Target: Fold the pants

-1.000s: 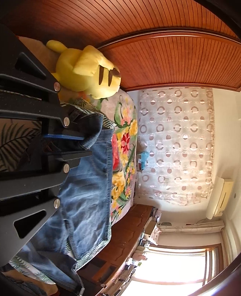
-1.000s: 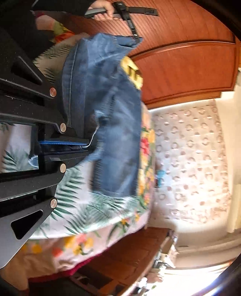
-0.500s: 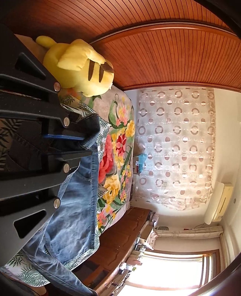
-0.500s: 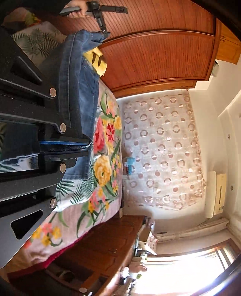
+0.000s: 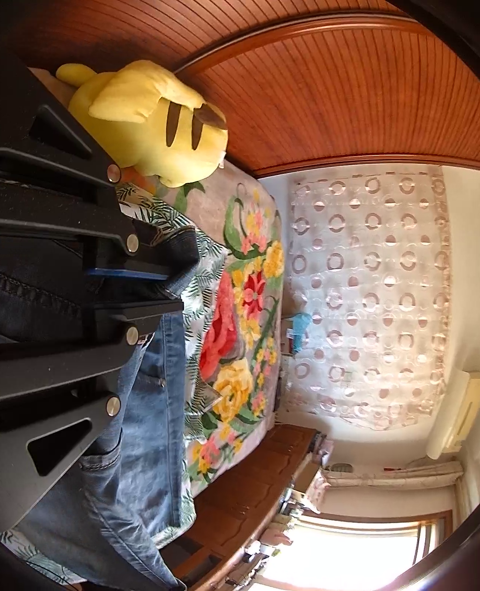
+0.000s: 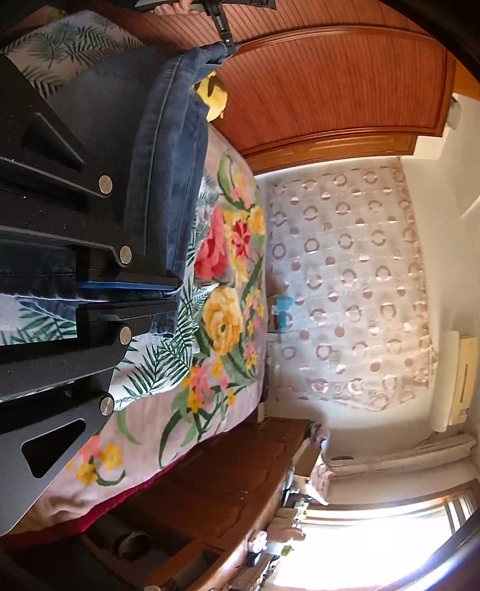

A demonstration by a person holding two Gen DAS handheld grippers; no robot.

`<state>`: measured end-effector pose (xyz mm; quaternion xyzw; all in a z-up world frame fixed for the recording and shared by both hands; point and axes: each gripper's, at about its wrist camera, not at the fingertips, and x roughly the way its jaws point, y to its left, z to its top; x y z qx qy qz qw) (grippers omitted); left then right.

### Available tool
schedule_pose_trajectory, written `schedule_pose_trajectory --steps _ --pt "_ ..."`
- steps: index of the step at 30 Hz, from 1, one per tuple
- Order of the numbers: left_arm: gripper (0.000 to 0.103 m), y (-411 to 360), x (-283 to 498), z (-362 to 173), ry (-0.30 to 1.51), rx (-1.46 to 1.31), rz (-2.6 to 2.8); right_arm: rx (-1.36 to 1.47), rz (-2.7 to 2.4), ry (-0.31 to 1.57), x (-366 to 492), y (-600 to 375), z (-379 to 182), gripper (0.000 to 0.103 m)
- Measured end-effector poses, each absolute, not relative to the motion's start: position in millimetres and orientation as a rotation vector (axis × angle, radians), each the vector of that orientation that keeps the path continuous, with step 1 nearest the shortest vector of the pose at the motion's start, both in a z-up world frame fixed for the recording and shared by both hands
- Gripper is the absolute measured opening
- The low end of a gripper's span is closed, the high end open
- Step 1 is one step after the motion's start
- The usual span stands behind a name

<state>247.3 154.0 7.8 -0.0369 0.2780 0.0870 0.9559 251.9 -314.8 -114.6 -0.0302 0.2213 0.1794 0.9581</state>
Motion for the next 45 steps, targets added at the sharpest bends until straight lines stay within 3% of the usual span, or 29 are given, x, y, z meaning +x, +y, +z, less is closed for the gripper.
schedule_pose_trajectory --steps 6,16,37,40,44,45 --pt "0.01 159.6 269.6 -13.5 0.616 -0.085 0.18 -0.074 0.366 0.487 269.1 -309.1 -107.4 0.004" --pt "0.01 164.4 302.7 2.6 0.592 -0.075 0.192 -0.101 0.36 0.442 267.0 -308.5 -68.2 0.004" --pt "0.01 170.7 346.2 -24.5 0.634 -0.054 0.227 -0.142 0.315 0.571 316.0 -282.9 -86.0 0.004" --pt "0.016 167.0 341.3 -26.1 0.629 -0.019 0.241 -0.161 0.313 0.585 322.7 -279.6 -78.9 0.004" --pt "0.045 168.2 330.7 -23.8 0.605 0.004 0.262 -0.174 0.31 0.596 330.1 -278.2 -75.9 0.004" --pt "0.045 168.8 327.3 -22.3 0.599 -0.002 0.251 -0.173 0.309 0.598 329.7 -278.7 -74.9 0.004"
